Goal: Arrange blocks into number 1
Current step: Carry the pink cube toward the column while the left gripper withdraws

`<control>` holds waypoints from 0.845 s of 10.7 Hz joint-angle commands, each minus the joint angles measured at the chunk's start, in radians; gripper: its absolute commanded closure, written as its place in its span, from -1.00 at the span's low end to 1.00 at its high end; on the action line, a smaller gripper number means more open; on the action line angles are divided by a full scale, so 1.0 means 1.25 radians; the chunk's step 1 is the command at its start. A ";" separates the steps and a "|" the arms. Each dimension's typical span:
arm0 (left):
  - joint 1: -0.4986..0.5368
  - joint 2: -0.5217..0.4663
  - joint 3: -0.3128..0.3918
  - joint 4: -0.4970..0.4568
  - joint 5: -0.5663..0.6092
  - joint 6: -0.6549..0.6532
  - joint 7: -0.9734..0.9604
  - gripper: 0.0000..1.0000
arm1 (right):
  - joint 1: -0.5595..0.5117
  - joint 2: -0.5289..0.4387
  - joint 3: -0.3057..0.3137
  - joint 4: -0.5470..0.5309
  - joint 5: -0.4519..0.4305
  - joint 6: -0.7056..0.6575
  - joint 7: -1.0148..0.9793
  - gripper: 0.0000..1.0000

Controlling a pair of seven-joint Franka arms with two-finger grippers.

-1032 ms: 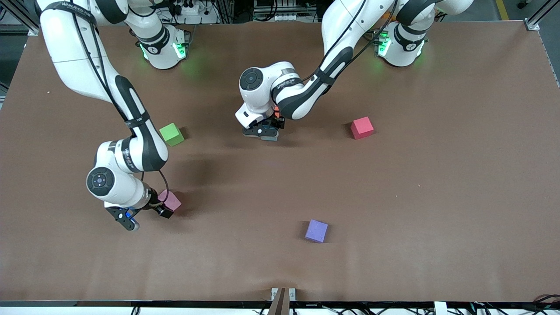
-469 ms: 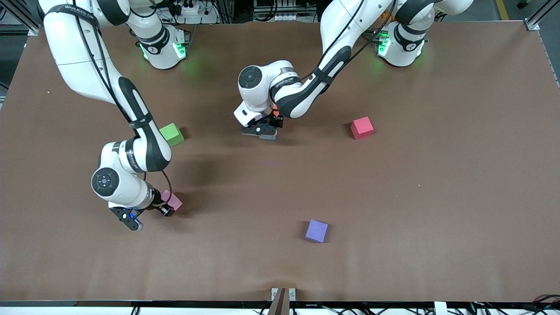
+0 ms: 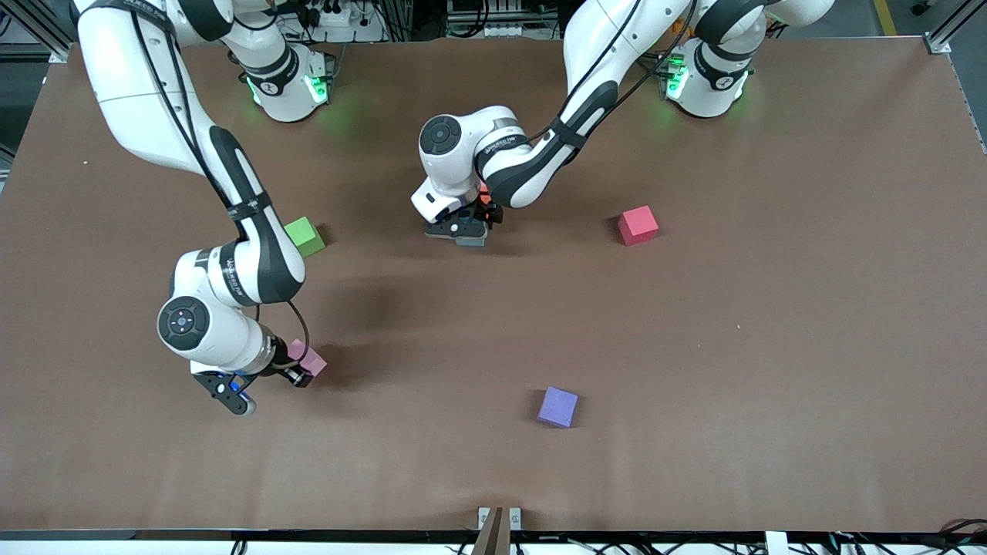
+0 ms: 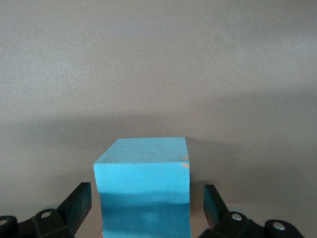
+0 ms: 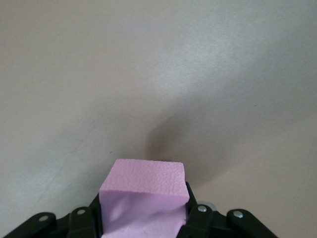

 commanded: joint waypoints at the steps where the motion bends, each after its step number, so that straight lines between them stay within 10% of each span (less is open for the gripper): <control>1: 0.024 -0.029 0.006 0.006 0.024 -0.002 -0.052 -1.00 | 0.006 -0.013 0.016 0.006 -0.002 -0.014 -0.012 1.00; 9: 0.385 -0.248 0.004 0.005 0.019 -0.170 0.081 -1.00 | 0.185 -0.026 0.022 0.037 -0.043 -0.065 -0.070 1.00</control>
